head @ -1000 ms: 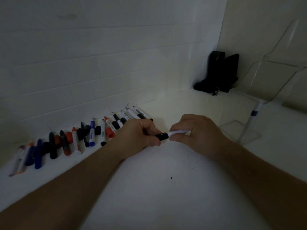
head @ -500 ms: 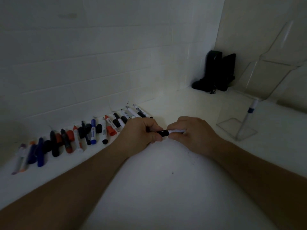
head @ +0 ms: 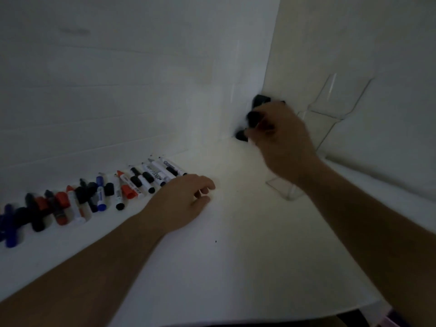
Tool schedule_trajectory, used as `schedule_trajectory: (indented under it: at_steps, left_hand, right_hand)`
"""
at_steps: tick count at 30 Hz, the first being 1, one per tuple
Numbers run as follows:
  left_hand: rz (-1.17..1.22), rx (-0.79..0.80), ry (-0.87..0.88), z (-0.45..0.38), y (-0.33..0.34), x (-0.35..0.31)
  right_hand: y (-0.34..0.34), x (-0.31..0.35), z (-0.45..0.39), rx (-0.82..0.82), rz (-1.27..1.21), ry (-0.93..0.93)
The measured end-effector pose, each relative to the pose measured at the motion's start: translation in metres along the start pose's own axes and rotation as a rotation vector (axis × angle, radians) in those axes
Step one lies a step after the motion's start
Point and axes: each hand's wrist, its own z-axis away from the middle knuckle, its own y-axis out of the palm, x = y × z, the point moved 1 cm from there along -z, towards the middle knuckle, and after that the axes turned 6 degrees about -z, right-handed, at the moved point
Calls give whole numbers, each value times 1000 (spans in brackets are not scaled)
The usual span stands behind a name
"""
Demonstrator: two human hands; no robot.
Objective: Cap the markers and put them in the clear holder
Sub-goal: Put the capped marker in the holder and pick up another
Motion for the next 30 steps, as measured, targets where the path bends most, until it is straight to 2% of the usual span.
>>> schedule_trajectory:
  at_steps: [3,8,11,15,17,19,22,25,30]
  left_hand:
    - [-87,45,133,-1,10,-1]
    - [-69,52,142,-1,13,0]
    - [-62,52,140,-1,13,1]
    - [-40,41,135,0,11,1]
    - [-37,33,133,1,11,0]
    - [-40,32,124,1,12,0]
    - [-47,49,122,0,12,-1]
    - [-36,51,121,1,10,-2]
    - [-27,53,111,2,10,-2]
  right_hand:
    - [-40,-21,-20,-133,141,40]
    - [-60,-65,-17,-83,396,167]
    - [-54,-69,-12,-52,417,154]
    - [-61,-57,-15,-250,323,131]
    - [-67,-50,-15,-270,337,110]
    - [-68,-46,-13,-207,358,117]
    - [-57,-50,-5,-8,345,201]
    - [-44,-63,3,134,528,226]
    - [-35,-73,5,266,741,233]
